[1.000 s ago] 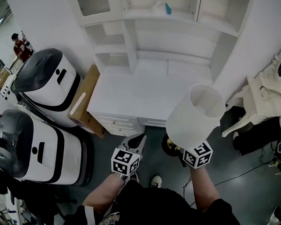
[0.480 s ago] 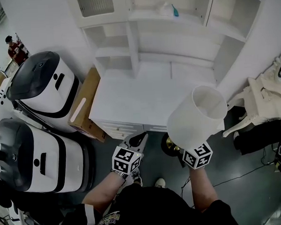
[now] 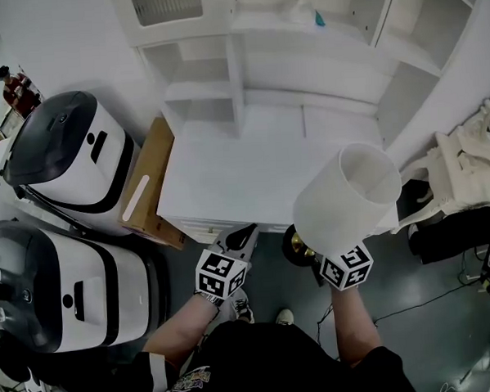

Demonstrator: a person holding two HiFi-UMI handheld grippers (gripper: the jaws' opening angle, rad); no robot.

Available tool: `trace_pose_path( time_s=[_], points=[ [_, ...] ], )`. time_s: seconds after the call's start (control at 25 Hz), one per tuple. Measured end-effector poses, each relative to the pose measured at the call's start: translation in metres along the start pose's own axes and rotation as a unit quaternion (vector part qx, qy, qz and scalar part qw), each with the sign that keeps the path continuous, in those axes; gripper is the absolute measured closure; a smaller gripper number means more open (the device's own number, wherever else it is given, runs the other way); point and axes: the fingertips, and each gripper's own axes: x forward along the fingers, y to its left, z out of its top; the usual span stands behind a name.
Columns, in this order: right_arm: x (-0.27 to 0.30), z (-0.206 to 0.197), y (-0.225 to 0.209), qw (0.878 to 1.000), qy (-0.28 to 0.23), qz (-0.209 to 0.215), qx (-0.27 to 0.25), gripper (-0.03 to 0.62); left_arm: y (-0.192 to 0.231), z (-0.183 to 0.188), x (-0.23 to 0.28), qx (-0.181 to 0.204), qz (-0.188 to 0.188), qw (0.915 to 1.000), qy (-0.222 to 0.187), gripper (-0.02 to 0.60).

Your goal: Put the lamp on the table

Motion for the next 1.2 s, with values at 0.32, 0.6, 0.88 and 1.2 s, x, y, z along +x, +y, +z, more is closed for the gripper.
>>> trace_pose_path(
  time_s=[0.32,0.6,0.88,1.2],
  points=[
    [0.037,0.004,0.006,1.000,0.001,-0.020,0.003,0.523,0.038,0.004,0.001,-0.001,-0.020,0.9998,0.004,0.575],
    [0.064,0.010,0.009,0.999,-0.008,-0.038,0.009,0.523,0.059,0.006,-0.001,0.008,-0.039,0.9992,0.009,0.575],
    [0.089,0.016,-0.001,0.999,0.000,-0.032,-0.003,0.523,0.072,0.009,0.004,0.004,-0.034,0.9994,0.005,0.575],
    [0.132,0.021,-0.033,1.000,0.011,0.000,-0.014,0.523,0.089,0.018,0.024,0.001,-0.012,0.9999,-0.007,0.575]
  ],
)
